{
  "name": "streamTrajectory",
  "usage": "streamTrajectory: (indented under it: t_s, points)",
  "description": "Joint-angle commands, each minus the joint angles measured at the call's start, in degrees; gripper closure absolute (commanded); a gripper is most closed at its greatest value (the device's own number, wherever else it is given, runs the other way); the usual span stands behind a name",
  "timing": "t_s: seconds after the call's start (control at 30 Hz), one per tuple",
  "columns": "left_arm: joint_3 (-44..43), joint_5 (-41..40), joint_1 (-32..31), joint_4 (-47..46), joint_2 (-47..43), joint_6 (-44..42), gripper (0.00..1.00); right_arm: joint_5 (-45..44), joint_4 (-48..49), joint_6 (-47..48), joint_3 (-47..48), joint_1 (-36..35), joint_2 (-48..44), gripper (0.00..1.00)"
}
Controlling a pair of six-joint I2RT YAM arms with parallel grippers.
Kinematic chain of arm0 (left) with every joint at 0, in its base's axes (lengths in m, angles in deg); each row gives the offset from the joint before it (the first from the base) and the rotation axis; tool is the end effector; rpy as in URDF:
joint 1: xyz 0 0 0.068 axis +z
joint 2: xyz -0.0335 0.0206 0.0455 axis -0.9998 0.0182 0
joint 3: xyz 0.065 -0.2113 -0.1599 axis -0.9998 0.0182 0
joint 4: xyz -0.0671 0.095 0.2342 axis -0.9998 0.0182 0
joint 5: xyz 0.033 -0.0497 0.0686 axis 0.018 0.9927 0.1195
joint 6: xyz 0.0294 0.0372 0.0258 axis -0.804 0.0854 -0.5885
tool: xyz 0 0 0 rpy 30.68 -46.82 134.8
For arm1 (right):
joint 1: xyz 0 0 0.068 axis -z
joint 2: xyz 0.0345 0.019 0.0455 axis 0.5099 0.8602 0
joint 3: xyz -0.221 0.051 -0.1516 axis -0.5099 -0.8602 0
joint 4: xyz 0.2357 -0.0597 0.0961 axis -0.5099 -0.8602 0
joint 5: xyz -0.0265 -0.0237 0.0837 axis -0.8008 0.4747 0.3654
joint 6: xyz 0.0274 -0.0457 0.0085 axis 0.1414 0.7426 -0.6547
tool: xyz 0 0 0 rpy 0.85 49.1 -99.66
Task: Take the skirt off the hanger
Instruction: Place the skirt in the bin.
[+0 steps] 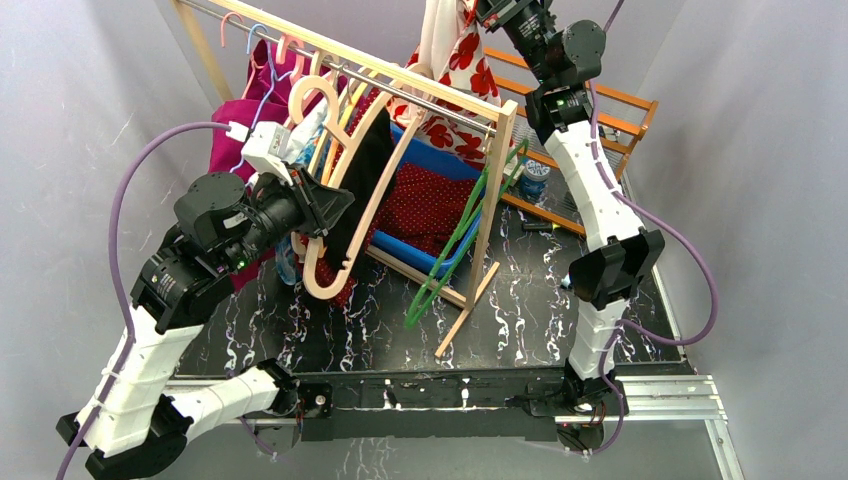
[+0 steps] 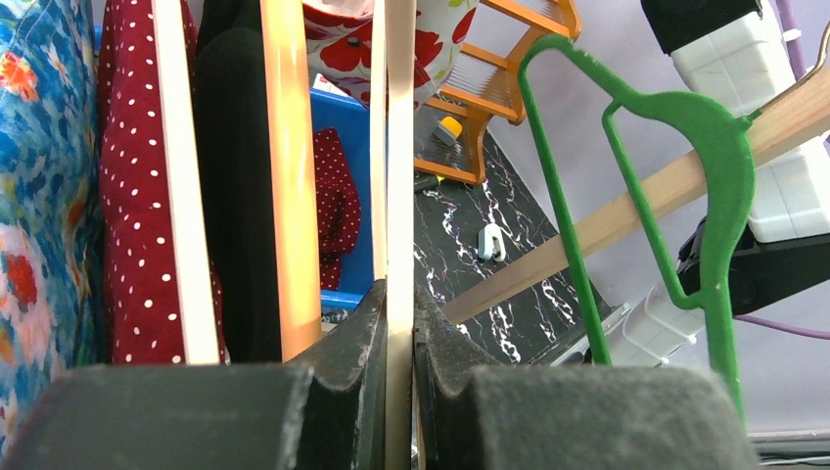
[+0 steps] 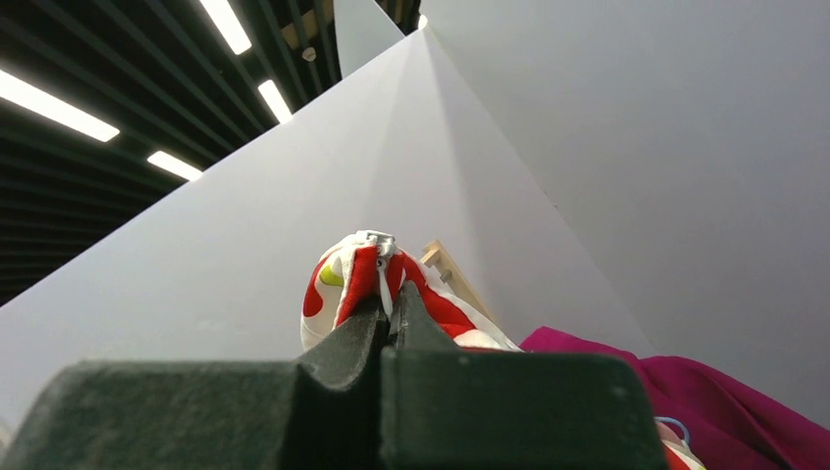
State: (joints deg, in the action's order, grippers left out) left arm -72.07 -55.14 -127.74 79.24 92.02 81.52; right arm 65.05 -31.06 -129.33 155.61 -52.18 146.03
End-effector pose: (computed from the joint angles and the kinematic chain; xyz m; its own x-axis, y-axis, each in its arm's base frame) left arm 0.1137 -0.0902 0.5128 -0.2904 -0.3208 -0.9015 0.5327 0.7285 -0.4308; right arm 0.3692 0.1586 0.5723 -0.2775 0.8349 -0.4753 -0.8366 0.0332 0.5468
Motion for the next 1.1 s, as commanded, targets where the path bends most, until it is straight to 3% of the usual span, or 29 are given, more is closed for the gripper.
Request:
streamTrajectory:
  t_s: [0.0,0.27,0.47,0.9,1.07]
  points:
    - [0.2,-0.6,0.2,-2.2,-1.4,0.1,1.00,-1.7,3.8,-0.4,-1.4,-0.5,-3.5,1.00]
    - [1.4,-1.5,0.2,-2.6,-2.2,0.5,1.00,-0.7,10.7,-1.0,-26.4,-1.2,-12.9,1.00]
    - [0.9,-2.6,0.2,-3.1,-2.9,0.4,1.00,2.9,9.0,3.4,-37.7,-2.4,-16.1,1.00]
    - [-0.1,-2.3,0.2,-2.7,-2.2,-0.1,1.00,-3.5,-15.6,38.8,-53.4,-1.3,-27.1,1.00]
    - [-0.3,-2.1,0.2,-3.0,-2.0,0.0,1.00,1.8,-13.7,42.6,-59.9,-0.2,-26.1,1.00]
